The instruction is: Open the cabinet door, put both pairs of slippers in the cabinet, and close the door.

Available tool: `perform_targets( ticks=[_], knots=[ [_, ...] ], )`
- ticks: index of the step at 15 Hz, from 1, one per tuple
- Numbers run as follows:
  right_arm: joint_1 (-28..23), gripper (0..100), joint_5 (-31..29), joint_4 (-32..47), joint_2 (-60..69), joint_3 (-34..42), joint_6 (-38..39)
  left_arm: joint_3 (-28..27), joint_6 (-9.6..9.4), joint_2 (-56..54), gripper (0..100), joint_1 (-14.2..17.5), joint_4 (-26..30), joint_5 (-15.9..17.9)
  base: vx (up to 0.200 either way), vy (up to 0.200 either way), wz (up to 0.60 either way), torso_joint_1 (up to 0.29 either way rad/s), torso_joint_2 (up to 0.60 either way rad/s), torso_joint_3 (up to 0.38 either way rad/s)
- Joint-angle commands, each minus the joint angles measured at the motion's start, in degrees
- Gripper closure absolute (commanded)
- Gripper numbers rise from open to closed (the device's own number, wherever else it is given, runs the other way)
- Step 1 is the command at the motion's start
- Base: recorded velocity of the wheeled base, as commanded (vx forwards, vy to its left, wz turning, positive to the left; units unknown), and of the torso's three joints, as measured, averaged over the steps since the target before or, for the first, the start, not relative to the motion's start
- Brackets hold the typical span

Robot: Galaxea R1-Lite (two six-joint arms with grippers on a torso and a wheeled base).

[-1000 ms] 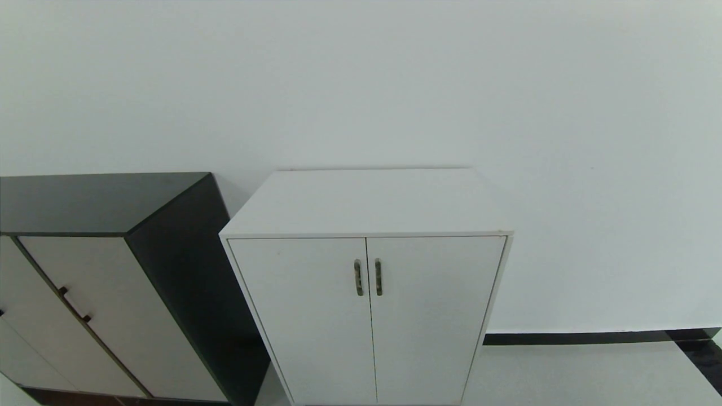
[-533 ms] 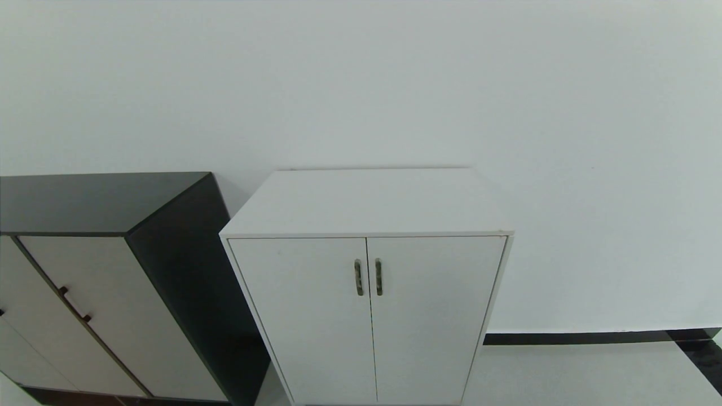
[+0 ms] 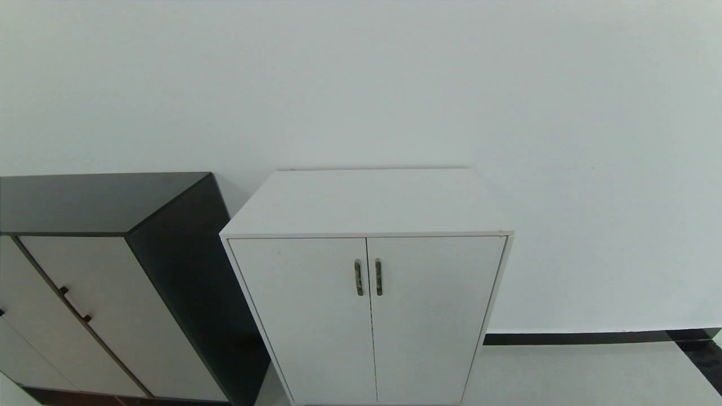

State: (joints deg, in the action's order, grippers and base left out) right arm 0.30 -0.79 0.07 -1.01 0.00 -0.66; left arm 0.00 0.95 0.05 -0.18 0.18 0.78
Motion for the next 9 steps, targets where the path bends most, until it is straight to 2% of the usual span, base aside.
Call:
perform_targets(
  ticks=[1, 9],
  knots=[
    [-0.13, 100, -0.09, 0.01, 1.01, 0.00, 0.66, 0.00, 0.02, 0.04, 100, 0.01, -0.01, 0.01, 0.000, 0.000, 0.00, 0.000, 0.00, 0.000],
    [-0.22, 100, 0.27, 0.01, 1.01, 0.00, 2.06, 0.00, -0.42, 0.04, 100, 0.01, -0.01, 0.19, 0.000, 0.000, 0.00, 0.000, 0.00, 0.000]
  ],
)
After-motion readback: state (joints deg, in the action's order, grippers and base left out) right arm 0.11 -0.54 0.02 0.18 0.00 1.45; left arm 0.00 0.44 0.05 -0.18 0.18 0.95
